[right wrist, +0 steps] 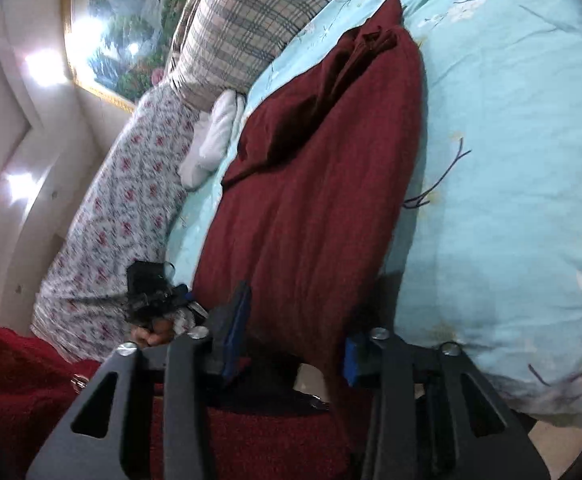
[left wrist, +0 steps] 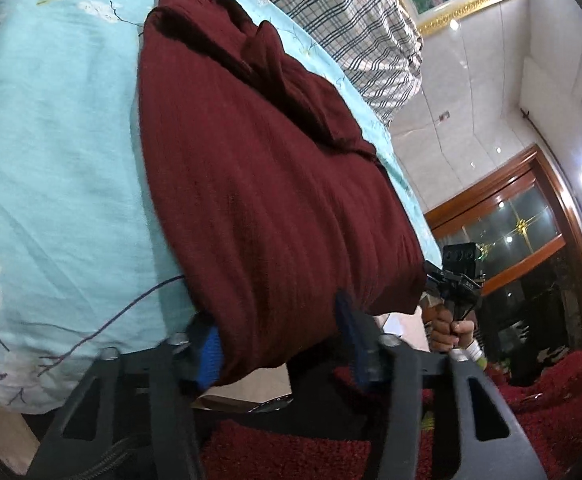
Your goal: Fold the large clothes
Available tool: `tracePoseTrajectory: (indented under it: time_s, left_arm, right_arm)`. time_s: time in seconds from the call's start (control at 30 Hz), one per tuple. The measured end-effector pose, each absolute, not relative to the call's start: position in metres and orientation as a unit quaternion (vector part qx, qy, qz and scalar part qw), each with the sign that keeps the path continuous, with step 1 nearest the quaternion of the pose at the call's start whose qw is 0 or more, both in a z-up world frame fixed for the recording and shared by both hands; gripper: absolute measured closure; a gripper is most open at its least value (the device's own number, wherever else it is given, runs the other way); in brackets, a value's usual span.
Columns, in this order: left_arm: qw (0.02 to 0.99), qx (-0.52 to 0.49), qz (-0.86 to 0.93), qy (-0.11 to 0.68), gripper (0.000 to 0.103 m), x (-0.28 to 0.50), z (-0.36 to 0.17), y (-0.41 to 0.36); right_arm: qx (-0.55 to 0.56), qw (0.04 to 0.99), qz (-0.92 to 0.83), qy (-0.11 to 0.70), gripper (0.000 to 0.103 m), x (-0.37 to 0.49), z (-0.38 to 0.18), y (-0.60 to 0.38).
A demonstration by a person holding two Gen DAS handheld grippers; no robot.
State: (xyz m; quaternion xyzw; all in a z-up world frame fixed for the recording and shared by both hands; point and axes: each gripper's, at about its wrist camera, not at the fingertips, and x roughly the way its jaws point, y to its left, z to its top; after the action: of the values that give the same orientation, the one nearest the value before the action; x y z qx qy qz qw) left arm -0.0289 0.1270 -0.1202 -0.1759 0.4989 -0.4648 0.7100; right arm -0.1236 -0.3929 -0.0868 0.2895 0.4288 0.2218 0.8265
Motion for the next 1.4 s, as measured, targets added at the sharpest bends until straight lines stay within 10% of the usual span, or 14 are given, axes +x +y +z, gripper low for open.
tracePoseTrajectory:
  time_s: [0.1, 0.9, 1.4]
  left_arm:
    - [0.717, -0.159, -0.455, 0.503, 0.1, -0.027, -0.119, 0.123]
    - [0.803, -0.251, -0.431, 0.327, 0.1, 0.084, 0.008, 0.112]
    - [0.798, -0.311, -0.305, 0.416, 0.1, 0.251, -0.087, 0.074]
  right_arm:
    - [0.261, 0.829, 0.21, 0.447, 0.094, -0.123, -0.086, -0.388]
    - [0.339, 0.874, 0.21, 0.279, 0.098, 0.015, 0.018, -0.422]
    - [0.343, 0.847, 0.055, 0.403, 0.098, 0.153, -0.057, -0.464]
